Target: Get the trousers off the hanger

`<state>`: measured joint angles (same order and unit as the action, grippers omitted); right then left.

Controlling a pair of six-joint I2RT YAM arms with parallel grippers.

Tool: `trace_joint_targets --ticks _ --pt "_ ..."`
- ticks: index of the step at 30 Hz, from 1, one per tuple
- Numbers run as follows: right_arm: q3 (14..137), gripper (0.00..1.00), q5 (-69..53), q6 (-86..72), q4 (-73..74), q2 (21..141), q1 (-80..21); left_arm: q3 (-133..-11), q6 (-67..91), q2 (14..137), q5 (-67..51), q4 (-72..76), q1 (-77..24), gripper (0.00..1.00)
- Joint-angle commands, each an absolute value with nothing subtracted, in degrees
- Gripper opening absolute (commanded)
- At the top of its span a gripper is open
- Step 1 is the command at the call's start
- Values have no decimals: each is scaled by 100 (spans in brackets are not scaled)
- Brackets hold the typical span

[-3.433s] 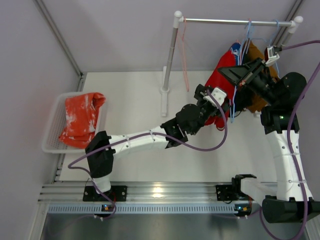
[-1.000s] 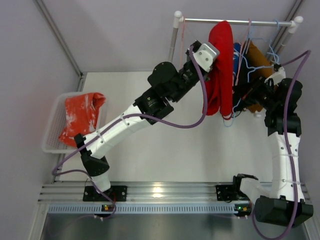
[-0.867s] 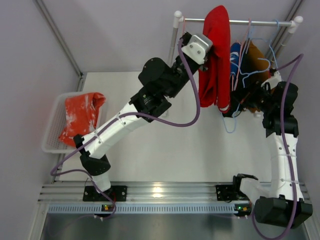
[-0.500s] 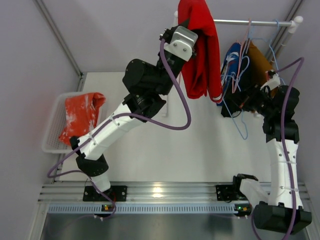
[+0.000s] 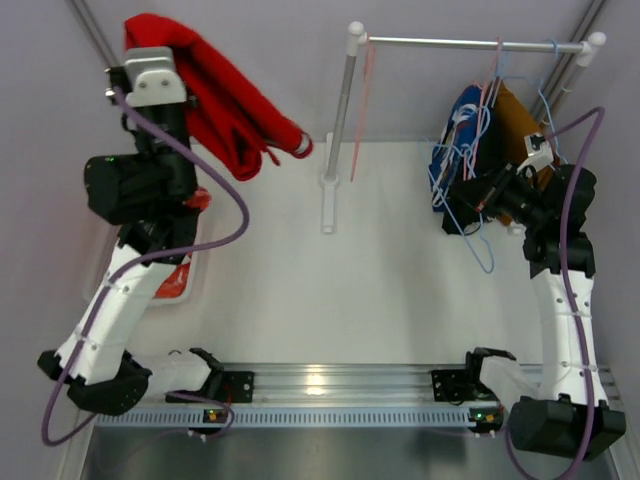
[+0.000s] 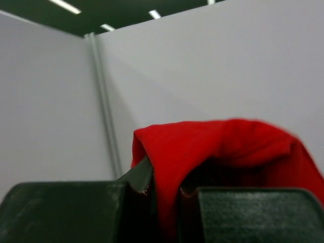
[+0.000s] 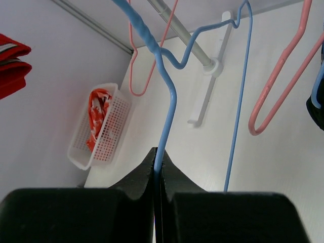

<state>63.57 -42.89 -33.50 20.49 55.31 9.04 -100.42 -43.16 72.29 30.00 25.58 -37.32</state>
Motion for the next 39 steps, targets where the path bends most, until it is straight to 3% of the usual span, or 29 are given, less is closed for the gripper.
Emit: trace_joint_targets --ticks 1,16,25,30,39 --pt "6706 0 -4421 -3357 1485 5642 809 -9494 -3973 6251 3225 3227 -3140 0" --pt "7479 0 -3903 -3217 1696 6363 -386 -5592 -3832 2798 4183 3068 278 0" --pt "7795 0 -3665 -3111 1907 6723 -826 -4044 -3384 1504 4298 2258 1178 0" --pt "7849 0 -3560 -3111 1898 6917 -896 -3472 -3393 1748 3737 2706 1187 0" --pt "7805 0 -3410 -3050 1942 7022 -896 -3120 -2778 4602 2761 5069 1178 0"
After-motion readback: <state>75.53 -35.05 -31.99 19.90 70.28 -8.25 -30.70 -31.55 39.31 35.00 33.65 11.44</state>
